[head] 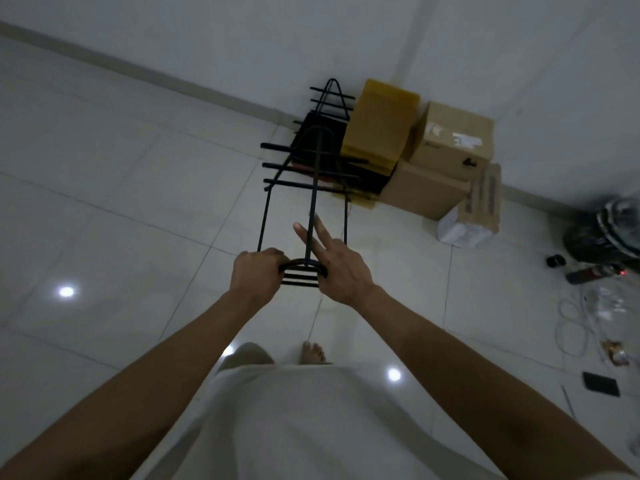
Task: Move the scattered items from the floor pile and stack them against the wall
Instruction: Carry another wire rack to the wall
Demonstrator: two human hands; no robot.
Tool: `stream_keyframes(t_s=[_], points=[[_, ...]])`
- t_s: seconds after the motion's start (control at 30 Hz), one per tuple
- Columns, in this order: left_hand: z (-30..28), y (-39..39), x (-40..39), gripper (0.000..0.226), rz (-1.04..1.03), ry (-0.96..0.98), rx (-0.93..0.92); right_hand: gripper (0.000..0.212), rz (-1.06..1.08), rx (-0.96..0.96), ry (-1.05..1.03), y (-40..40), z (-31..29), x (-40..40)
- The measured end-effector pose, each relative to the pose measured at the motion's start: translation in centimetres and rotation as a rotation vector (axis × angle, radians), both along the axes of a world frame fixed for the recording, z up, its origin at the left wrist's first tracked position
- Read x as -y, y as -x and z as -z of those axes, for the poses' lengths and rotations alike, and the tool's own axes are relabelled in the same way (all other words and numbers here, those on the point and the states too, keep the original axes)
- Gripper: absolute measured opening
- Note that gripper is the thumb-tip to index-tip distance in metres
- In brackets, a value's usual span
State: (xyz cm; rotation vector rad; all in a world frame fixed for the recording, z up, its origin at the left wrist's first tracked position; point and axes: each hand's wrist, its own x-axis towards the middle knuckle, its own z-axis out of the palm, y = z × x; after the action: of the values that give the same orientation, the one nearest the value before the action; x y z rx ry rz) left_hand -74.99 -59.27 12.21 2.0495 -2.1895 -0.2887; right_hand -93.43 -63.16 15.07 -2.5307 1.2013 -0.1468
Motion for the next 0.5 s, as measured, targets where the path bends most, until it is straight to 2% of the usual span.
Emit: stream_keyframes(t_s=[0.13,0.5], points=[[-0.3,-1.5,5.1,0.014,-0.019,0.003,0.047,0.122,-0.059,-0.005,0.022,-1.5,0.0,5.8],[-0.2,-9.4,22.3,0.018,0.020,-0.008,0.039,0.119,-0.020,0.000,0.035,-9.8,1.4,22.7]])
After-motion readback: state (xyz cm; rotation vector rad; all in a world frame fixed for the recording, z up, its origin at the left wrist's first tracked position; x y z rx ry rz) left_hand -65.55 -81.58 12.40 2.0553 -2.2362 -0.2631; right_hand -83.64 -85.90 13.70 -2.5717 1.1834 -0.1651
